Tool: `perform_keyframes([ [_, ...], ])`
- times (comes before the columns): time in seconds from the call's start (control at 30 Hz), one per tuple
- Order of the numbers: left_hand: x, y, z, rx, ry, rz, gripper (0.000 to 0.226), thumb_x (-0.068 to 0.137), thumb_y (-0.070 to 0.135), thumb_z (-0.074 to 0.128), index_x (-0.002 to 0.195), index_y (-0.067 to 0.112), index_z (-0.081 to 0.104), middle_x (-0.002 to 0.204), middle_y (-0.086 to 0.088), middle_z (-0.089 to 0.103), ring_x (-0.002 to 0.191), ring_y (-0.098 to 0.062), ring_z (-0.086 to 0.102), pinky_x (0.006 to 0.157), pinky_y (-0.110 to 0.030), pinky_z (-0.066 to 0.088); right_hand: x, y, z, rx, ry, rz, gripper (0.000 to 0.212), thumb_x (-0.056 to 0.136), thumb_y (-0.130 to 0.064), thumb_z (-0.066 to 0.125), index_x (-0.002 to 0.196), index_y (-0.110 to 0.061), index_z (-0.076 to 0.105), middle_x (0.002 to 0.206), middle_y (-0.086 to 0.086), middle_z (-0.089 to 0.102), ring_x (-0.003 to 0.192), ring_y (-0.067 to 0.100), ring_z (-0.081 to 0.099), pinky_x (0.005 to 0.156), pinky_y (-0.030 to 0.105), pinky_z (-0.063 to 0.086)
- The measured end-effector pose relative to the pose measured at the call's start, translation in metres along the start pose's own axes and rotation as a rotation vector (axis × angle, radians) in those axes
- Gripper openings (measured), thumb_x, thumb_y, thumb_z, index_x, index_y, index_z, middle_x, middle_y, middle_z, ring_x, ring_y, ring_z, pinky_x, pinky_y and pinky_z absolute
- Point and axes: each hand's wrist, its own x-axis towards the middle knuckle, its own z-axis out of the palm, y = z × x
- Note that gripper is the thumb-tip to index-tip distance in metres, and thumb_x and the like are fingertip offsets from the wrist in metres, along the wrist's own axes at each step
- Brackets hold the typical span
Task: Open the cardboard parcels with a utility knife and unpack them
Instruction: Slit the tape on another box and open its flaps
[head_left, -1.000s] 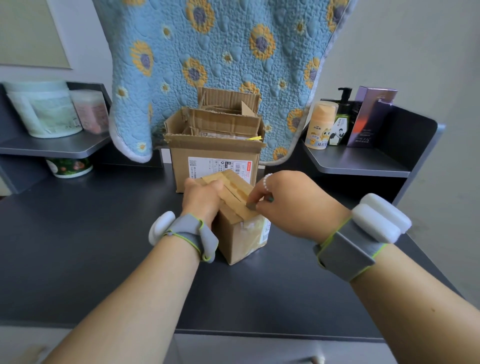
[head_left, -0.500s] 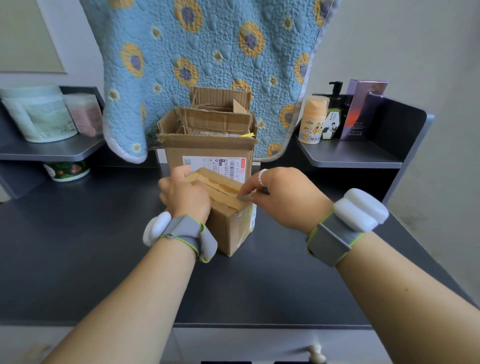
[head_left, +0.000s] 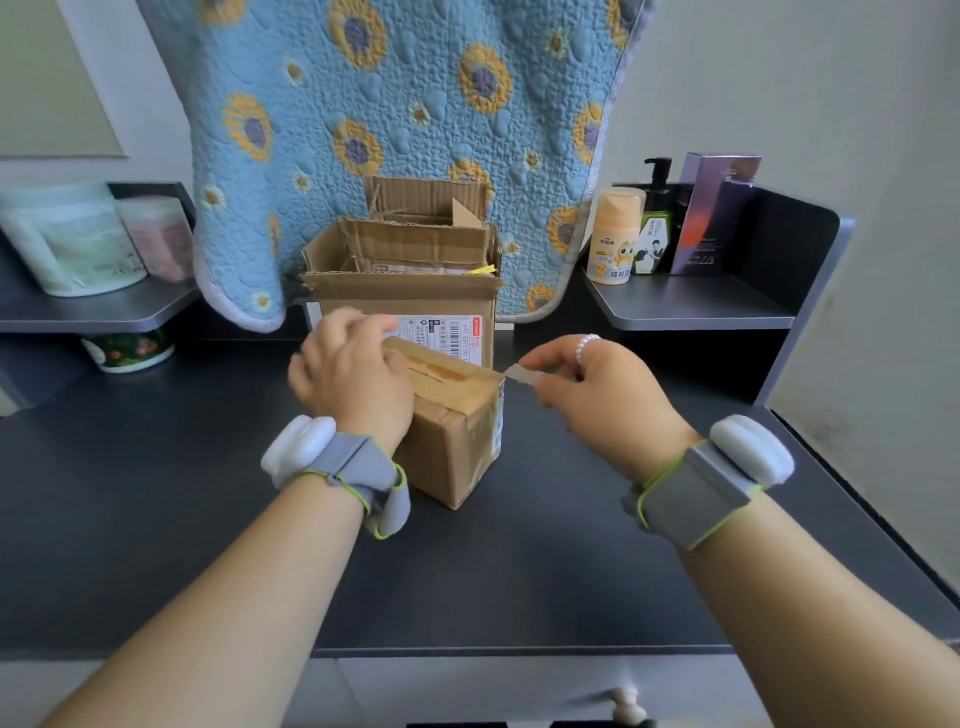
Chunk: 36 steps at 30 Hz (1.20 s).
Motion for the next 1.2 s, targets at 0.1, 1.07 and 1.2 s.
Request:
perform_keyframes([
  [0.1, 0.006, 0.006, -0.008, -0.036, -0.235, 0.371, 0.035, 0.095, 0.035, 0.035, 0.116, 0.025, 0.061, 0.137, 0.007, 0.049, 0.139, -0.014, 0.026, 0.113, -0.041, 0.004, 0.000, 0.009, 0.006, 0.155, -0.014, 0.116, 0.021, 0.087, -0.006, 0.053, 0.097, -0.018, 0.066, 0.062, -0.004, 0.054, 0.047, 0.011, 0.043, 0.046, 0.020, 0.039],
  [1.07, 0.019, 0.009, -0.014, 0.232, -0.731, 0.494, 0.091, 0.038, 0.080, 0.058, 0.122, 0.054, 0.036, 0.125, 0.016, 0.040, 0.121, -0.015, 0.029, 0.099, -0.039, 0.025, -0.010, 0.009, 0.041, 0.572, 0.008, 0.255, 0.023, 0.088, -0.002, 0.050, 0.080, -0.023, 0.059, 0.062, 0.001, 0.057, 0.043, 0.010, 0.043, 0.040, 0.016, 0.035],
  [1.2, 0.019, 0.009, -0.014, 0.223, -0.732, 0.487, 0.090, 0.038, 0.080, 0.059, 0.122, 0.055, 0.035, 0.124, 0.016, 0.039, 0.121, -0.015, 0.028, 0.098, -0.038, 0.024, -0.014, 0.010, 0.040, 0.601, 0.012, 0.249, 0.022, 0.086, -0.001, 0.050, 0.082, -0.020, 0.059, 0.061, 0.001, 0.057, 0.042, 0.009, 0.043, 0.041, 0.017, 0.036],
])
